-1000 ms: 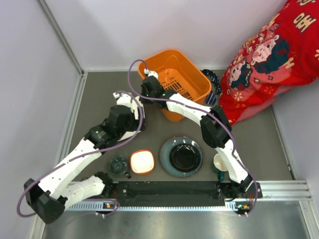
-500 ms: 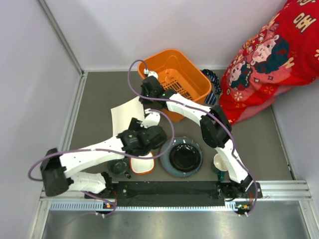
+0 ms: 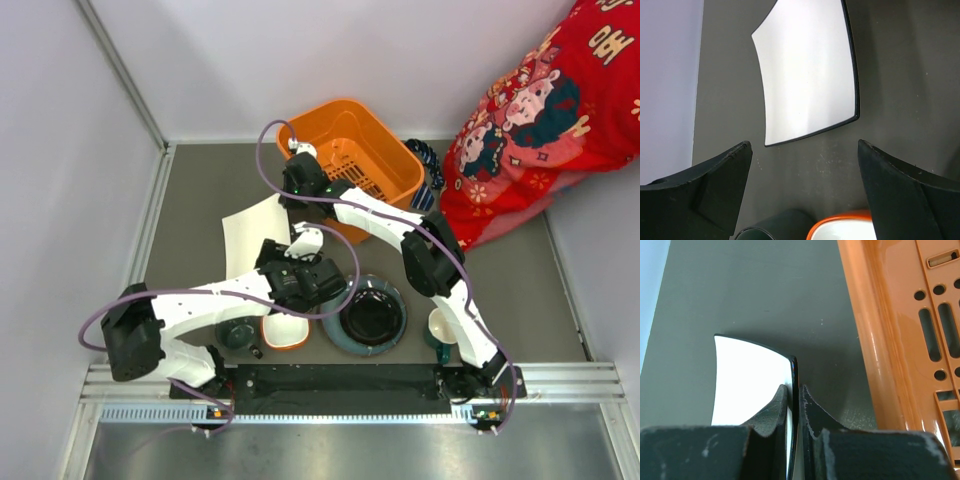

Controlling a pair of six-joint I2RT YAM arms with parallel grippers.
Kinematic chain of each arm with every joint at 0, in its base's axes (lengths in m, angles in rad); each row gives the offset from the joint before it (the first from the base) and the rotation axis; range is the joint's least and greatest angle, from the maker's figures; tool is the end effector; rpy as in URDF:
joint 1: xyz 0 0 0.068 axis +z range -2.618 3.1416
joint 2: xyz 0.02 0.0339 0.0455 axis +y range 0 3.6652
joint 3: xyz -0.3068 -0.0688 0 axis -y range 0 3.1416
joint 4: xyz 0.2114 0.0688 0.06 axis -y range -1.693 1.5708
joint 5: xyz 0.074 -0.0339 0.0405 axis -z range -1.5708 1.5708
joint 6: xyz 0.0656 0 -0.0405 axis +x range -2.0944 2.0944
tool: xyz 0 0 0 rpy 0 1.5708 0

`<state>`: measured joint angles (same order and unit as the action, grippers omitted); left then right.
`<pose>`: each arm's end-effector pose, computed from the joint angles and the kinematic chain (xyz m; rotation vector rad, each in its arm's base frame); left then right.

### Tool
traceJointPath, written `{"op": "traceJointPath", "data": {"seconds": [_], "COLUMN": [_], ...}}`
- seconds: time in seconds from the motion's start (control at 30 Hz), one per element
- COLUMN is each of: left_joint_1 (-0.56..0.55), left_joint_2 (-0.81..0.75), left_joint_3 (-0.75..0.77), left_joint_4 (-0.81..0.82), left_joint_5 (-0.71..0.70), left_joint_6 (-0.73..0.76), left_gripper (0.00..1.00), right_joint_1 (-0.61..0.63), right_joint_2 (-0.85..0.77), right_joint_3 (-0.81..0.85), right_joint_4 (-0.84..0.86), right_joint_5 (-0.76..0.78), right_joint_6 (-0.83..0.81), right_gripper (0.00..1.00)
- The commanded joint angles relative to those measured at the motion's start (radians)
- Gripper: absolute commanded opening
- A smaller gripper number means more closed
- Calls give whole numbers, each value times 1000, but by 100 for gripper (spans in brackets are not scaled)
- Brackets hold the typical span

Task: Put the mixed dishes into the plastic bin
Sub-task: Pick up the plate at the center of the board.

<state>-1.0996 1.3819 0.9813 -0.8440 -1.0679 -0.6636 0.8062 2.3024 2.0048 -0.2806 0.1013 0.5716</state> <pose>0.1485 -0.1649 0.2876 0.2517 2.0701 0.5168 0.3933 0.4005 0.2611 -0.1999 2.2183 0.6793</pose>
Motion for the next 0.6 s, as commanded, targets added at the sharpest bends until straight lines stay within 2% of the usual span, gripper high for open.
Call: {"op": "traceJointPath", "data": {"seconds": [0.0, 0.3, 0.57], "left_joint_1": [-8, -28, -37], "left_joint_2": [23, 58, 164], "left_joint_3": [-15, -56, -46], "left_joint_4": [-7, -43, -41], "left_joint_5": [-61, -125, -176], "left_joint_6": [-63, -229, -271], "left_gripper": [91, 90, 90], "right_joint_1": [-6, -7, -10], "right_joint_2": [-11, -18, -18], "right_joint_3": [26, 25, 32], "right_joint_4": [31, 31, 27], "right_joint_5": [-5, -11, -17], "right_joint_6": [-27, -36, -38], "right_gripper": [0, 0, 0]}}
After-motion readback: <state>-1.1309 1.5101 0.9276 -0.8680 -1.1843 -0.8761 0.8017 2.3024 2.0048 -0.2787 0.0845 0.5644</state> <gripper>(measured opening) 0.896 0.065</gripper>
